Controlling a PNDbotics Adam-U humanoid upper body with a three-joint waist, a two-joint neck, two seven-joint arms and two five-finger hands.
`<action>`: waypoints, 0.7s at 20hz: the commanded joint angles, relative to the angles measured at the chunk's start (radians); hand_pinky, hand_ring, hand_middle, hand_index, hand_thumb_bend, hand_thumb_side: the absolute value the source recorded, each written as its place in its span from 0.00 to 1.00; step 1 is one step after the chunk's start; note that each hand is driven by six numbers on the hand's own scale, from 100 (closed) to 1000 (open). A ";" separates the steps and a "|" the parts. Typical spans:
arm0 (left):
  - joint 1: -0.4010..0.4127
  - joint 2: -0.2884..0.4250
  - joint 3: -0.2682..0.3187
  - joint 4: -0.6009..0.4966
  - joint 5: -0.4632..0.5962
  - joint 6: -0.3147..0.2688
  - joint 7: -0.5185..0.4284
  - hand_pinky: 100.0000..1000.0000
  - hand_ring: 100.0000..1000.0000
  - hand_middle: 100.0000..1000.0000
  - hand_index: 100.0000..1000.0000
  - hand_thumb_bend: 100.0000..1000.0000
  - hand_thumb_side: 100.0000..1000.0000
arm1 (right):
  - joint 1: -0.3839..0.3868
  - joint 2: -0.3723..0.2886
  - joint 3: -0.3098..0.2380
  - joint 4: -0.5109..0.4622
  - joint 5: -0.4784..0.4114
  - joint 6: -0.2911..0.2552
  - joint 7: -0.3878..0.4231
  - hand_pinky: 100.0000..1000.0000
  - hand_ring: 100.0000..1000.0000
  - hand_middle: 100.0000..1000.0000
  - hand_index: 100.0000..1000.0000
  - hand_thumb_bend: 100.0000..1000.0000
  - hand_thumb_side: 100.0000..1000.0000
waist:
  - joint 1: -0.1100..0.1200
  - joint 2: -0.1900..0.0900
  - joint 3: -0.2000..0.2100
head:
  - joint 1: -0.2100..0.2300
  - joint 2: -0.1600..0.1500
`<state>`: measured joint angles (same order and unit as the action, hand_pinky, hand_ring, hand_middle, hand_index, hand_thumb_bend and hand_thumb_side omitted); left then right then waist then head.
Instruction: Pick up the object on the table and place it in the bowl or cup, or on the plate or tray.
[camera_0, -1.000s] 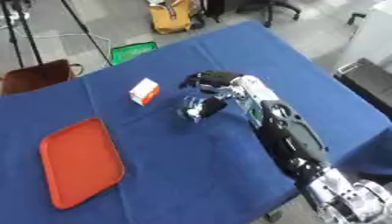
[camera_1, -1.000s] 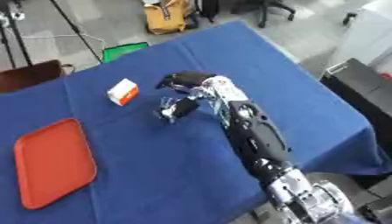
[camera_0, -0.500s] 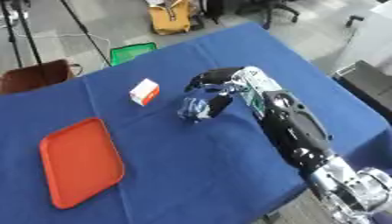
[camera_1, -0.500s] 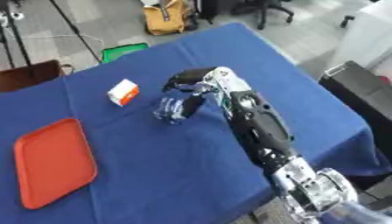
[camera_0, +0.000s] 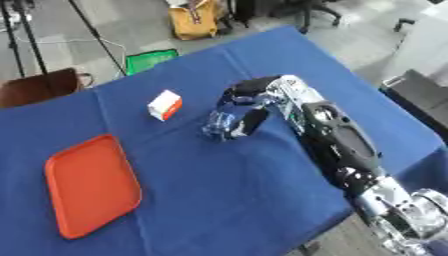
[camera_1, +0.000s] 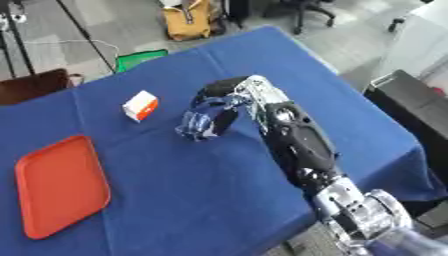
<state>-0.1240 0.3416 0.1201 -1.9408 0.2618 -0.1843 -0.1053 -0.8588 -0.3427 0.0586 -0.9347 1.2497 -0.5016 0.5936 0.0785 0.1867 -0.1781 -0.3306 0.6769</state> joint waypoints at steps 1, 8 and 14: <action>-0.007 0.027 0.004 -0.013 -0.002 -0.001 -0.004 0.70 0.83 0.77 0.94 0.61 0.96 | -0.017 -0.007 0.005 -0.013 0.020 -0.009 -0.015 0.70 0.70 0.84 0.92 0.37 0.61 | -0.002 -0.016 0.001 | -0.003 -0.008; -0.007 0.027 0.004 -0.013 -0.002 -0.001 -0.005 0.70 0.83 0.77 0.94 0.61 0.96 | -0.014 0.015 0.004 -0.022 0.032 -0.009 -0.046 0.74 0.77 0.86 0.93 0.31 0.76 | -0.001 -0.016 0.002 | -0.006 -0.011; -0.007 0.027 0.003 -0.013 -0.001 -0.001 -0.006 0.70 0.83 0.77 0.94 0.61 0.96 | -0.025 0.023 0.007 -0.039 0.032 -0.006 -0.043 0.77 0.80 0.87 0.93 0.33 0.78 | -0.004 -0.017 0.004 | -0.009 -0.011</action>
<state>-0.1240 0.3416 0.1201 -1.9408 0.2618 -0.1845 -0.1062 -0.8590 -0.3118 0.0642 -0.9474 1.2764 -0.5088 0.5526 0.0785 0.1867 -0.1761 -0.3368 0.6766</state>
